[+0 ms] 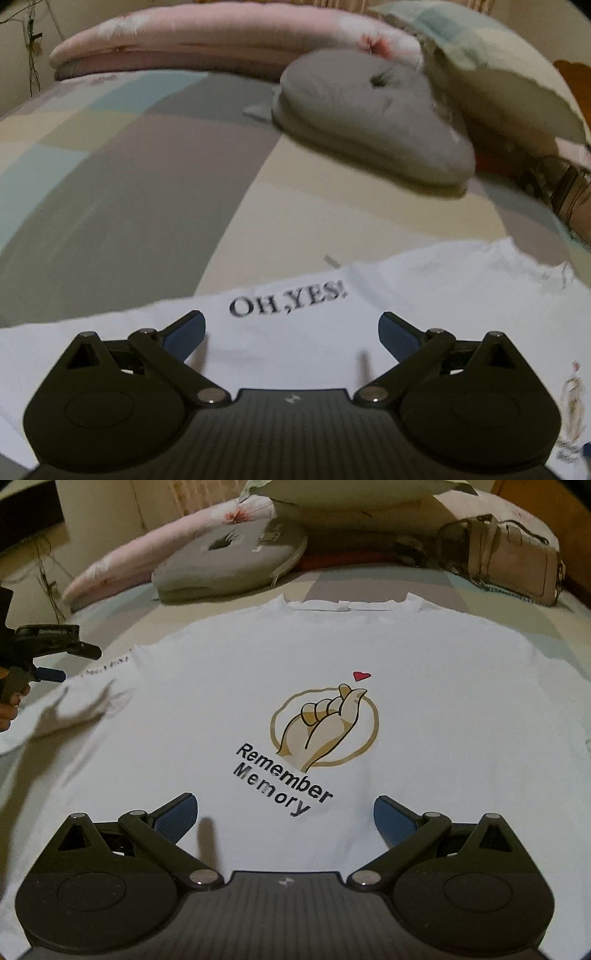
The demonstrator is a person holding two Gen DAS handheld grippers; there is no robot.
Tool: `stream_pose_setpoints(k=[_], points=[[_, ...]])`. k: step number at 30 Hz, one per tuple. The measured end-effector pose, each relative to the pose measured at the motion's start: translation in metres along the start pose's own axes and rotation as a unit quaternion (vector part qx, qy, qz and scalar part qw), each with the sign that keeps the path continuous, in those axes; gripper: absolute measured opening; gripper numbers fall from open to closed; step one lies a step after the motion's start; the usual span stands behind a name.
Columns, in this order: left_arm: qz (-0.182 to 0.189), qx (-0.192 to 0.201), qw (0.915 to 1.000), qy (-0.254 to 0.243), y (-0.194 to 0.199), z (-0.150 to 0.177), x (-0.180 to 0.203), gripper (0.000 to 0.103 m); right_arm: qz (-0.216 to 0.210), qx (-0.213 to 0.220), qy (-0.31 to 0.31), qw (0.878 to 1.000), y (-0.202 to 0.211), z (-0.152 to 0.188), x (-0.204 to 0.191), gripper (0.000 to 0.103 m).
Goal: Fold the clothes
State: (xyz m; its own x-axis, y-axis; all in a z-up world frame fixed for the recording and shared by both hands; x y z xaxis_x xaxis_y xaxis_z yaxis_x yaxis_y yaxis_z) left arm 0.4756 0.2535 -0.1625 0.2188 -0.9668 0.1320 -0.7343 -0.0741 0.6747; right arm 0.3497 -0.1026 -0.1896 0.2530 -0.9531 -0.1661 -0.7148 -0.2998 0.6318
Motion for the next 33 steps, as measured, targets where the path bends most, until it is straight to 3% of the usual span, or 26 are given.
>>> stream_pose_setpoints(k=[7, 10, 17, 20, 24, 29, 33], points=[[-0.068, 0.026, 0.9973, 0.009, -0.009, -0.009, -0.031, 0.098, 0.031, 0.008, 0.062, 0.998, -0.003, 0.007, -0.004, 0.103], [-0.039, 0.040, 0.9982, 0.021, 0.008, -0.015, -0.022, 0.098, 0.024, 0.010, 0.060, 0.998, -0.001, 0.005, -0.004, 0.103], [0.035, 0.024, 0.9983, -0.039, 0.028, 0.014, 0.026, 0.099, -0.041, 0.019, 0.014, 0.999, 0.009, -0.002, -0.019, 0.103], [0.010, 0.022, 0.9992, -0.030, 0.024, 0.017, 0.019, 0.099, -0.065, 0.021, -0.004, 0.998, 0.013, -0.005, -0.026, 0.103], [-0.030, 0.020, 0.9992, -0.016, 0.020, 0.019, 0.006, 0.099, -0.061, 0.014, 0.001, 0.998, 0.008, -0.003, -0.032, 0.103], [-0.009, 0.044, 0.9989, 0.012, 0.048, 0.012, -0.005, 0.099, -0.066, 0.012, -0.003, 0.998, 0.008, -0.004, -0.034, 0.103], [-0.019, 0.040, 0.9990, 0.008, 0.055, 0.020, -0.018, 0.099, -0.071, 0.011, -0.005, 0.997, 0.007, -0.004, -0.035, 0.103]])
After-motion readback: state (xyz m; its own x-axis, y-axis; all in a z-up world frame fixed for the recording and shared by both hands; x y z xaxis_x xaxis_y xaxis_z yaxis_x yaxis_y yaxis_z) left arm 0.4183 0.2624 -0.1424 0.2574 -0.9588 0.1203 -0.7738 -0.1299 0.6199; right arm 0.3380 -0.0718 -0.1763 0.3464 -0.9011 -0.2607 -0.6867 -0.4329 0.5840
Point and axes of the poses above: each gripper's, at about its wrist camera, not at the fingertips, and y roughly against the way its jaws point, x to its right, z to its underside, the point moved 10 cm from there along -y, roughly the way its jaws point, and after that the axes turned 8 degrees about x, right-handed, at the moved point
